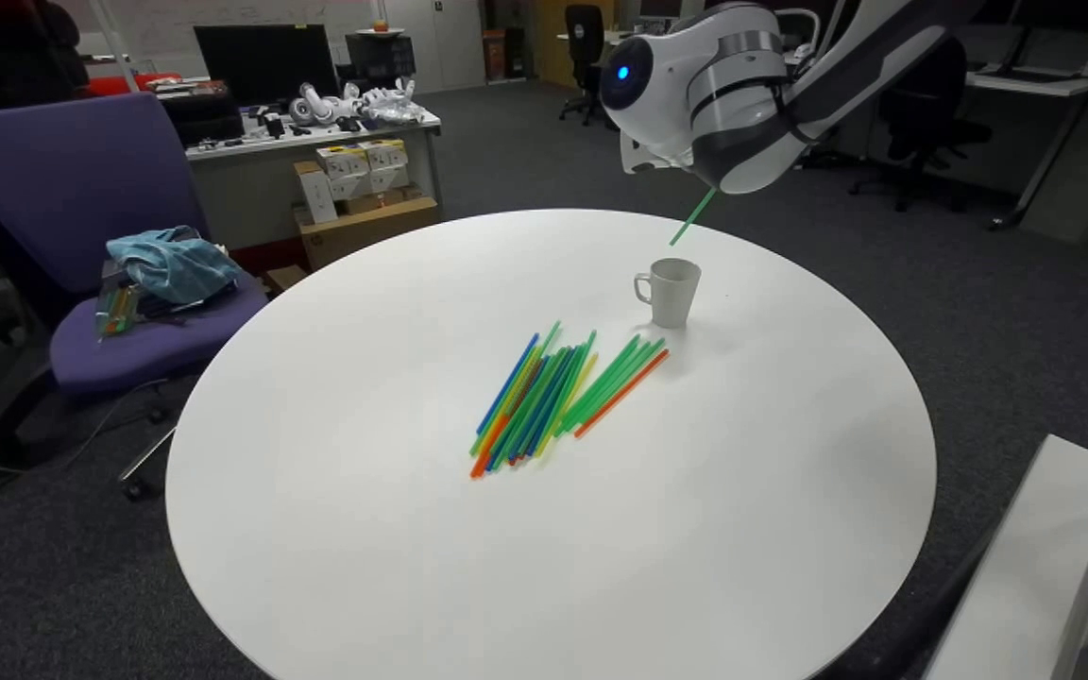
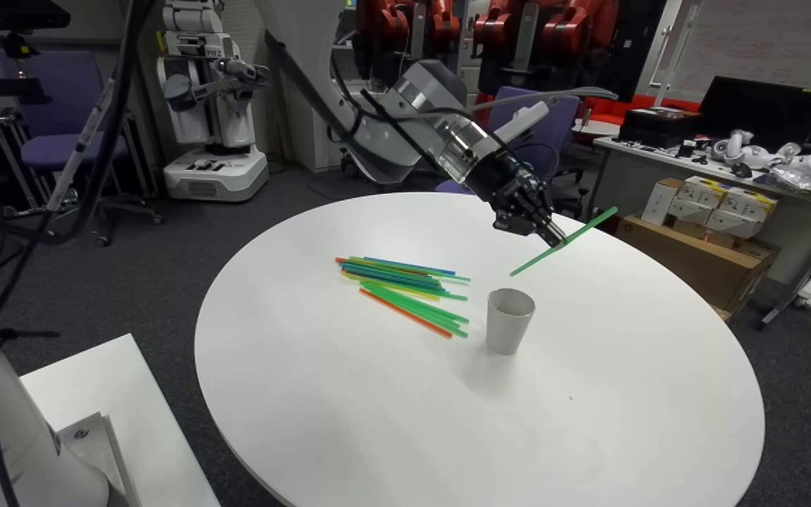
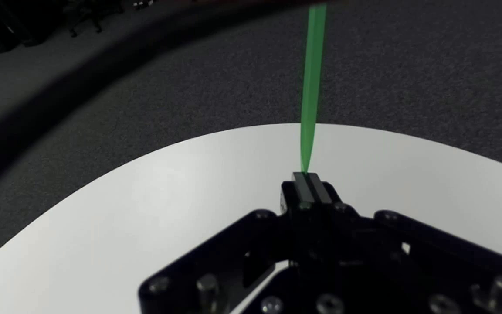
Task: Put one green straw in the mug.
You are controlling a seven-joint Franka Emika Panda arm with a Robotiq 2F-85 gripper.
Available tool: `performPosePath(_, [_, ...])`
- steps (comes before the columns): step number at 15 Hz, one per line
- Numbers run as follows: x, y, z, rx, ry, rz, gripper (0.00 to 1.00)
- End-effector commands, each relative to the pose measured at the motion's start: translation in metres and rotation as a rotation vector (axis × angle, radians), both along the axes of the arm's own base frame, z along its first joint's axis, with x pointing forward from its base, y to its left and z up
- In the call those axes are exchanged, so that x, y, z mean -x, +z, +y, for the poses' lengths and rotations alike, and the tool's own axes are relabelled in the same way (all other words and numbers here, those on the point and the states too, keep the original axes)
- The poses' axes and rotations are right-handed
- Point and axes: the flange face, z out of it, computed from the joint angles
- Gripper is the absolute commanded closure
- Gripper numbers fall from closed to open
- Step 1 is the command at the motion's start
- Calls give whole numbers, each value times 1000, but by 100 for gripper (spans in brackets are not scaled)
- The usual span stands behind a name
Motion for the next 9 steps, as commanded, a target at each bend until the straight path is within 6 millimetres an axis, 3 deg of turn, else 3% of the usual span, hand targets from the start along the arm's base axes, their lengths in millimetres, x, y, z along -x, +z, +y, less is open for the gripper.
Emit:
performPosePath(1, [-4,-5,-13,81,-28,8,100])
performPosePath(9, [-4,-56,-4,99,-19,65,100])
